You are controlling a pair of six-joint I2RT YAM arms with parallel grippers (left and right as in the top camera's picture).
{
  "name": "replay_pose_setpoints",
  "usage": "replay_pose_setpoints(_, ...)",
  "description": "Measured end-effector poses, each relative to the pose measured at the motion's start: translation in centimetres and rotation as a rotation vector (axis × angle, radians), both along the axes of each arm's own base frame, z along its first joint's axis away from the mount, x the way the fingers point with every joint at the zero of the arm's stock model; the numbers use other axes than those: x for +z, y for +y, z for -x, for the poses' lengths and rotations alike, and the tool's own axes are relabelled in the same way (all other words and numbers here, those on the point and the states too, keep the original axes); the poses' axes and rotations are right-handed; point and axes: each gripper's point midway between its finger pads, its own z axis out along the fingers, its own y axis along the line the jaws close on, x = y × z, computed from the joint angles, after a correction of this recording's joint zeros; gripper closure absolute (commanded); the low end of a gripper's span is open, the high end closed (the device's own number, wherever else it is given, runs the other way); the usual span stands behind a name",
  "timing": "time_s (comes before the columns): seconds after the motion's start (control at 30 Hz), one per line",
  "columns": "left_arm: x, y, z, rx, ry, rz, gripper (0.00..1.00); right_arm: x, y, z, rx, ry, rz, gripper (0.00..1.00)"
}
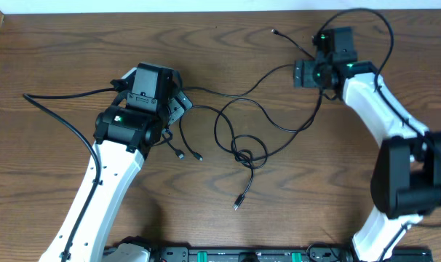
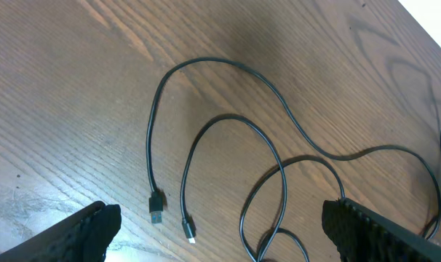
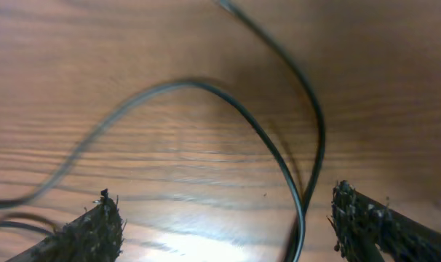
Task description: Untangle cables
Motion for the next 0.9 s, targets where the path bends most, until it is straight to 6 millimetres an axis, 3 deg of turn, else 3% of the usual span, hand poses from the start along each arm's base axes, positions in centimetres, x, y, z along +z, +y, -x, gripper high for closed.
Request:
replay_pose_setpoints(0.17, 0.0, 0.0, 0.0, 0.0, 0.0, 0.0, 0.06, -3.7, 0.2, -0.5, 0.099, 0.038, -0.088, 0.13)
replay_pose_setpoints(0.43, 0.0, 0.0, 0.0, 0.0, 0.0, 0.0, 0.06, -6.0, 0.7, 0.0, 0.16, 0.078, -0.087, 0.37)
replay_pose_setpoints(0.6, 0.0, 0.0, 0.0, 0.0, 0.0, 0.0, 0.06, -6.7, 0.4, 0.1, 0.164, 0.091, -0.072, 0.38)
replay_pose_setpoints(0.67, 0.0, 0.0, 0.0, 0.0, 0.0, 0.0, 0.06, -6.7, 0.4, 0.1, 0.164, 0.089, -0.07, 0.51)
replay_pose_setpoints(0.7, 0.0, 0.0, 0.0, 0.0, 0.0, 0.0, 0.06, -6.7, 0.3, 0.1, 0.167, 0.09, -0.066, 0.7)
replay_pose_setpoints(0.8, 0.0, 0.0, 0.0, 0.0, 0.0, 0.0, 0.06, -7.0, 0.2, 0.5, 0.161, 0.11, -0.064, 0.99)
replay_pose_setpoints(0.9, 0.0, 0.0, 0.0, 0.0, 0.0, 0.0, 0.06, -7.2, 0.3, 1.0, 0.164, 0.131, -0.076, 0.99)
